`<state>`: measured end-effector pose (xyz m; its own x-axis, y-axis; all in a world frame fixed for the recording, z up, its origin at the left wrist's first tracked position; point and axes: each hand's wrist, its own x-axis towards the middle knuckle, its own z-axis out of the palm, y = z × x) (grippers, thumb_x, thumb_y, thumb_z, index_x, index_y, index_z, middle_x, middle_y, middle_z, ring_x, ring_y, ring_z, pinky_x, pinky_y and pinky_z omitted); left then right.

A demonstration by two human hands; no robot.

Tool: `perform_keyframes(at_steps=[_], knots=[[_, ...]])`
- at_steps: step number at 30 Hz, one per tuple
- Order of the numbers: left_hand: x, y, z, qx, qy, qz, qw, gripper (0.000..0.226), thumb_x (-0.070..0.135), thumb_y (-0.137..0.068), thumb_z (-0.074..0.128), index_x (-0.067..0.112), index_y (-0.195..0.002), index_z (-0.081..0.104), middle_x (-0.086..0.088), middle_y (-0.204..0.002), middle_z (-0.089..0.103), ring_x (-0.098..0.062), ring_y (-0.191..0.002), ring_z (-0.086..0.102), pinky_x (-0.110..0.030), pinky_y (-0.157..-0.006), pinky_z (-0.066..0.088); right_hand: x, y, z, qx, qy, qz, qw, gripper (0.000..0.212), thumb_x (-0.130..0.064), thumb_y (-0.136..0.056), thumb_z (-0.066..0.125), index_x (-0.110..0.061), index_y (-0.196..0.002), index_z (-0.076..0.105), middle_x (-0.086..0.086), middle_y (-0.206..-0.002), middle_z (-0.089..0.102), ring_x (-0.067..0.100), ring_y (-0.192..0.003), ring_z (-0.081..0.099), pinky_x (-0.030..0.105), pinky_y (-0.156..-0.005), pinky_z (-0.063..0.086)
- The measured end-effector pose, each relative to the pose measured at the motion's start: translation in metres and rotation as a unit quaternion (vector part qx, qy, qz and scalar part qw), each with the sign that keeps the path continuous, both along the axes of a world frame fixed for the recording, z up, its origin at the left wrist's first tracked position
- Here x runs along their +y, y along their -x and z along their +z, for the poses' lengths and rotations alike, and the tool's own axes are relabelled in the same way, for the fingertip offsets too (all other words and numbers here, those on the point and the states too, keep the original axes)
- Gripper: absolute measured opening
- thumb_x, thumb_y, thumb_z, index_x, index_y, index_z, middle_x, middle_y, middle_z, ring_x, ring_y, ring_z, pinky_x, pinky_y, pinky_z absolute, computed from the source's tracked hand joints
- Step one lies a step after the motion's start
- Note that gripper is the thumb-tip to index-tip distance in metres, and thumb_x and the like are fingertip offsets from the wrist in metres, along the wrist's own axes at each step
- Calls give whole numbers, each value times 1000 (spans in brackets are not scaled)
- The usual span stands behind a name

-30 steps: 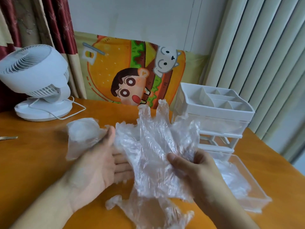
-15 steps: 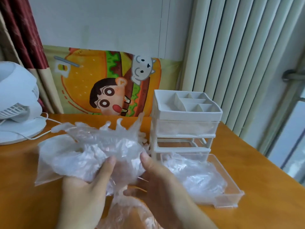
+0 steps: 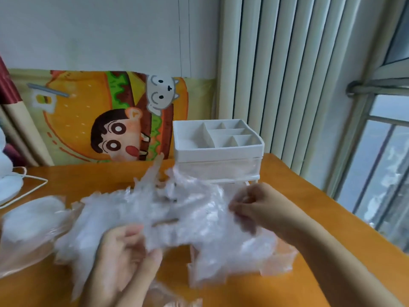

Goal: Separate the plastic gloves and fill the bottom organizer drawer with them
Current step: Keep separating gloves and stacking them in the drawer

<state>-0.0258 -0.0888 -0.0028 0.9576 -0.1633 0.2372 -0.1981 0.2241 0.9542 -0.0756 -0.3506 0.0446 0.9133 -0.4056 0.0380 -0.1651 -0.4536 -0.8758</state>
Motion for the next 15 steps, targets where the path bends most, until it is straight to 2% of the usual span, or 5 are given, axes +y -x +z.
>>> perform_keyframes(at_steps=[3, 5, 7, 10, 15], knots=[[-15, -2, 6, -152, -153, 67, 974, 47, 8, -65, 82, 45, -89, 65, -3, -85, 54, -7, -62, 53, -22, -66, 48, -36, 5, -10, 62, 104, -22, 992, 26, -4, -98, 65, 0, -74, 73, 15, -62, 71, 20, -49, 60, 23, -50, 48], [-36, 6, 24, -330, -242, 26, 912, 33, 12, -86, 64, 43, -95, 62, 15, -94, 54, -4, -78, 59, -12, -68, 46, -44, 1, -19, 88, 141, -22, 986, 28, -4, -96, 64, -7, -69, 71, 8, -60, 71, 16, -47, 61, 22, -49, 48], [-67, 14, 41, -398, -350, -66, 845, 20, 24, -97, 54, 41, -105, 58, 25, -109, 49, 2, -104, 55, -11, -82, 46, -46, -4, -26, 99, 182, -16, 978, 29, -5, -95, 64, -11, -67, 69, 3, -59, 71, 10, -45, 61, 19, -47, 47], [-111, -1, 37, -357, -518, -140, 765, 24, 40, -105, 43, 37, -128, 50, 22, -126, 37, -2, -119, 45, -30, -98, 48, -48, -9, -30, 104, 254, -9, 962, 32, -7, -94, 64, -16, -63, 64, 1, -68, 74, 2, -49, 60, 16, -45, 43], [-141, -20, 17, -216, -684, -191, 670, 63, 58, -97, 48, 27, -150, 33, 1, -147, 33, -25, -128, 48, -43, -94, 50, -50, -9, -32, 123, 326, -21, 937, 18, -6, -96, 63, -20, -87, 70, 0, -84, 72, 19, -76, 68, 33, -60, 59]])
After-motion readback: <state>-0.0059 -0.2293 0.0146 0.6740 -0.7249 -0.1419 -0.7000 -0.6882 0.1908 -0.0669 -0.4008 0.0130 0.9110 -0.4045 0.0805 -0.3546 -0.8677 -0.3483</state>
